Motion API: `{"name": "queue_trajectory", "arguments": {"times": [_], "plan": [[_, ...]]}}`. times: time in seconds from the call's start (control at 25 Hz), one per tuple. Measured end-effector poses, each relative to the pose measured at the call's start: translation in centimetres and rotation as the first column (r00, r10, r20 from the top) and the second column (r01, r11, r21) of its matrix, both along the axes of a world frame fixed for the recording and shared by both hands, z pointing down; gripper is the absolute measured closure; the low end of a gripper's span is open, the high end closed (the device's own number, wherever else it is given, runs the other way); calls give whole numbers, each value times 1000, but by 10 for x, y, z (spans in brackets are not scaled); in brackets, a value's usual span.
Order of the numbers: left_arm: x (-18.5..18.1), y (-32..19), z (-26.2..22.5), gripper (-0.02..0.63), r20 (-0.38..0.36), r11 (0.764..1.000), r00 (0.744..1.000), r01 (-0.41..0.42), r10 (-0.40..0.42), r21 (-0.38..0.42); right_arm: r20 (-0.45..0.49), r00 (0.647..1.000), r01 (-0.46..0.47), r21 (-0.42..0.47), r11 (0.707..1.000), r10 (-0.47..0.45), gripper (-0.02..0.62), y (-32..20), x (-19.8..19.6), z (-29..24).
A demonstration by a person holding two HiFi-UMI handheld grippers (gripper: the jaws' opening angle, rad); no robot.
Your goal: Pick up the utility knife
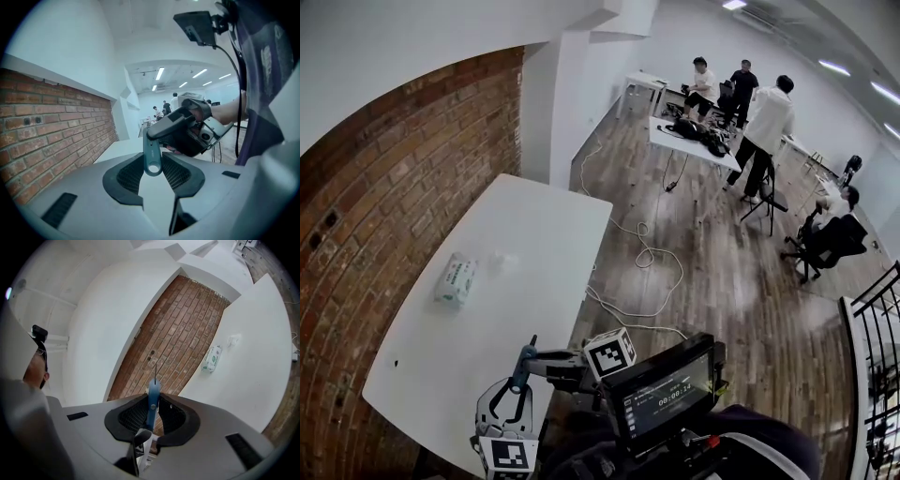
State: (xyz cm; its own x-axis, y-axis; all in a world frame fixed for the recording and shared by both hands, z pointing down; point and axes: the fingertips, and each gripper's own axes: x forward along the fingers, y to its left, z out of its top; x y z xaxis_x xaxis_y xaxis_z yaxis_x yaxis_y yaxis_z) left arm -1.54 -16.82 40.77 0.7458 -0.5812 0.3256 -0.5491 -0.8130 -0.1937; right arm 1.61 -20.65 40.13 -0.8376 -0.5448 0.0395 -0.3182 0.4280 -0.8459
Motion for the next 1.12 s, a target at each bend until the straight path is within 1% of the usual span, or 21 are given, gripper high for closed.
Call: {"name": "queue_trajectory", "arguments": {"times": [0.16, 0.28, 0.4, 0.48, 0.56, 0.68, 0.96, 1.12], "plan": [[-4, 6, -2, 486, 11, 1000, 1000, -2, 2, 3, 6, 1000, -1, 6, 1000, 1, 526, 4, -2, -4], [-6, 11, -1, 486, 42, 1000, 999, 14, -15, 11, 13, 1000, 9, 15, 1000, -9, 526, 8, -1, -8], [-4, 20, -14, 486, 46, 999, 999, 20, -22, 31, -17, 1000, 17, 14, 1000, -17, 526, 15, 1, -5], [-1, 25, -25, 486, 47, 999, 998, 37, -38, 34, -28, 999, 43, 41, 998, -42, 526, 18, 2, -14], [-6, 24, -21, 486, 56, 997, 995, 76, -77, 23, 7, 997, 73, 53, 996, -73, 526, 14, -3, -24], [-12, 19, -16, 486, 86, 992, 989, 123, -124, 10, 93, 991, 96, 6, 995, -96, 526, 9, -12, -19], [-10, 22, -11, 485, 146, 976, 966, 216, -214, 1, 150, 973, 179, -6, 984, -176, 526, 9, -14, -13], [-4, 24, -9, 485, 173, 960, 946, 281, -276, -6, 168, 956, 244, -10, 970, -239, 526, 10, -12, -9]]}}
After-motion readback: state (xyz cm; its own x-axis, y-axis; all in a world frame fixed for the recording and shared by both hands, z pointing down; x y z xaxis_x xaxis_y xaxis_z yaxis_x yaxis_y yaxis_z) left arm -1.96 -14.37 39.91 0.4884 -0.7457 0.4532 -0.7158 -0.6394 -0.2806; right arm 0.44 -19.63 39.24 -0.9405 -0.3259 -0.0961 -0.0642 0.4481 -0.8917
